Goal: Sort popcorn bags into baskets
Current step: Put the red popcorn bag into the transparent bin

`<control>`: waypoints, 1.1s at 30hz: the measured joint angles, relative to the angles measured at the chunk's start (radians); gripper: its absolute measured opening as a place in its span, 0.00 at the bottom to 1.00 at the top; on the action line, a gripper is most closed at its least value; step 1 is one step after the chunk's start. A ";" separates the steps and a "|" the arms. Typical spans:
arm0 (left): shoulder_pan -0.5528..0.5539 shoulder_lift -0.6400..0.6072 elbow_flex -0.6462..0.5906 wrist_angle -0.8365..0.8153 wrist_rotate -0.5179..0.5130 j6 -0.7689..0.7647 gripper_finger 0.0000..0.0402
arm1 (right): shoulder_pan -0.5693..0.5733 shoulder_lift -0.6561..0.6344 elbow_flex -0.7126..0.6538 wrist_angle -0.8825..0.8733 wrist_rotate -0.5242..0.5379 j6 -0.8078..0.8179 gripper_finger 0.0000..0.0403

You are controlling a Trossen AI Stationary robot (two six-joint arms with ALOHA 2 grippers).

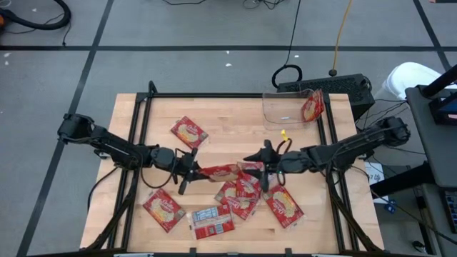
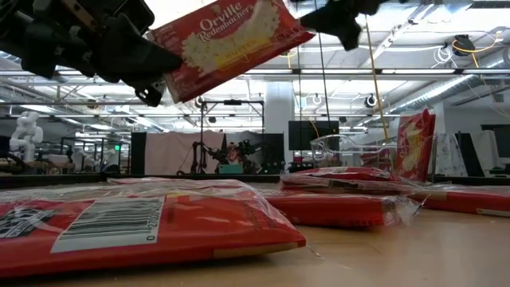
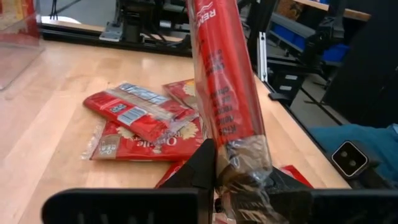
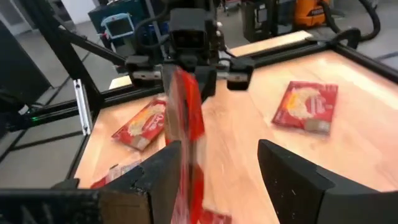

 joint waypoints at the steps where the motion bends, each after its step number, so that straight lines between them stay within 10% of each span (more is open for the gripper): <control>1: 0.000 0.000 0.000 -0.001 0.000 0.001 0.08 | 0.000 0.014 0.015 0.001 -0.003 -0.011 0.51; 20: 0.001 0.000 0.000 0.003 0.008 0.007 0.09 | -0.038 0.086 0.065 -0.060 -0.106 -0.013 0.48; 33: 0.005 0.000 0.000 0.019 -0.070 -0.011 0.09 | -0.053 0.083 0.064 -0.048 -0.185 -0.060 0.04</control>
